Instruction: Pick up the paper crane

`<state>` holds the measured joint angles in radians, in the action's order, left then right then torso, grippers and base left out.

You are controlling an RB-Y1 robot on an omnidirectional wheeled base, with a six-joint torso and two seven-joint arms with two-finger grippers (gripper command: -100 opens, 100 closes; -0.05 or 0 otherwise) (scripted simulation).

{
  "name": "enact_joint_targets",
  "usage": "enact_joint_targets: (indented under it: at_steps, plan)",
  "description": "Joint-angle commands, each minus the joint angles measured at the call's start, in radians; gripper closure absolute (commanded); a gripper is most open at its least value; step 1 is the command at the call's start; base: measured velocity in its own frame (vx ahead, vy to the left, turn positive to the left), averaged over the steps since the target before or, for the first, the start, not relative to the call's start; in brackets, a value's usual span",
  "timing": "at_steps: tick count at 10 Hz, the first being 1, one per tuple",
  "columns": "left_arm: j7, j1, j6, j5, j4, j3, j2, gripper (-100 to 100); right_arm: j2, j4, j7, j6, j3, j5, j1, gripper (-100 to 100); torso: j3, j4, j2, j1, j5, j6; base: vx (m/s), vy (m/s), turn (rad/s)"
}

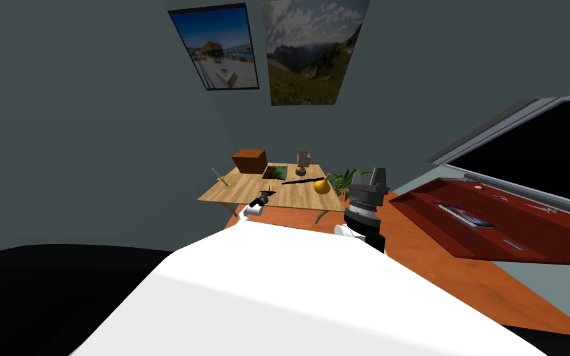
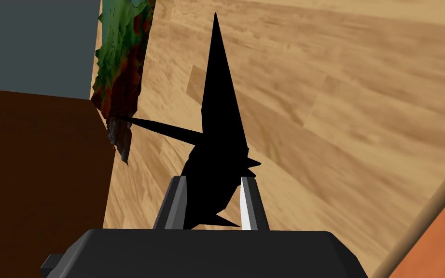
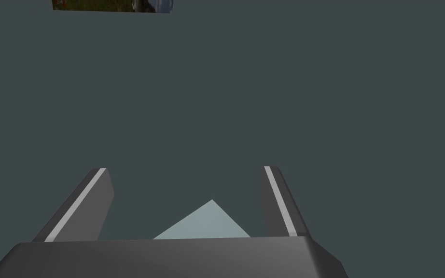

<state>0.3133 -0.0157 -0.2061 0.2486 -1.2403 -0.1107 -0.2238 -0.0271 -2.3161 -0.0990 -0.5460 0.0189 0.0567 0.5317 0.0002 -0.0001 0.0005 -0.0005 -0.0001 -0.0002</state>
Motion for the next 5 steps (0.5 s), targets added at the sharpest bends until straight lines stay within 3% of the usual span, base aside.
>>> enact_joint_targets:
  at_steps: [1, 2, 3, 4, 5]
  plan:
    - [0.0, 0.0, 0.0, 0.0, 0.0, 0.0, 0.0, 100, 0.0, 0.0, 0.0, 0.0, 0.0, 0.0, 0.0, 0, 0.0, 0.0, 0.0, 0.0, 0.0, 0.0, 0.0, 0.0, 0.0]
    - [0.0, 0.0, 0.0, 0.0, 0.0, 0.0, 0.0, 0, 0.0, 0.0, 0.0, 0.0, 0.0, 0.0, 0.0, 0, 0.0, 0.0, 0.0, 0.0, 0.0, 0.0, 0.0, 0.0, 0.0]
    - [0.007, -0.005, -0.026, 0.006, -0.03, -0.005, -0.015, 100, 0.0, 0.0, 0.0, 0.0, 0.0, 0.0, 0.0, 0, 0.0, 0.0, 0.0, 0.0, 0.0, 0.0, -0.047, -0.014, 0.033]
    - [0.003, -0.001, -0.011, 0.002, -0.015, -0.002, -0.007, 100, 0.0, 0.0, 0.0, 0.0, 0.0, 0.0, 0.0, 0, 0.001, 0.0, 0.003, -0.001, 0.0, 0.0, -0.03, -0.009, 0.012]
    - [0.004, -0.001, -0.014, 0.002, -0.017, -0.002, -0.008, 0, 0.0, 0.0, 0.0, 0.0, 0.0, 0.0, 0.0, 0, 0.001, 0.0, 0.002, -0.001, 0.0, 0.0, 0.0, 0.0, 0.0]
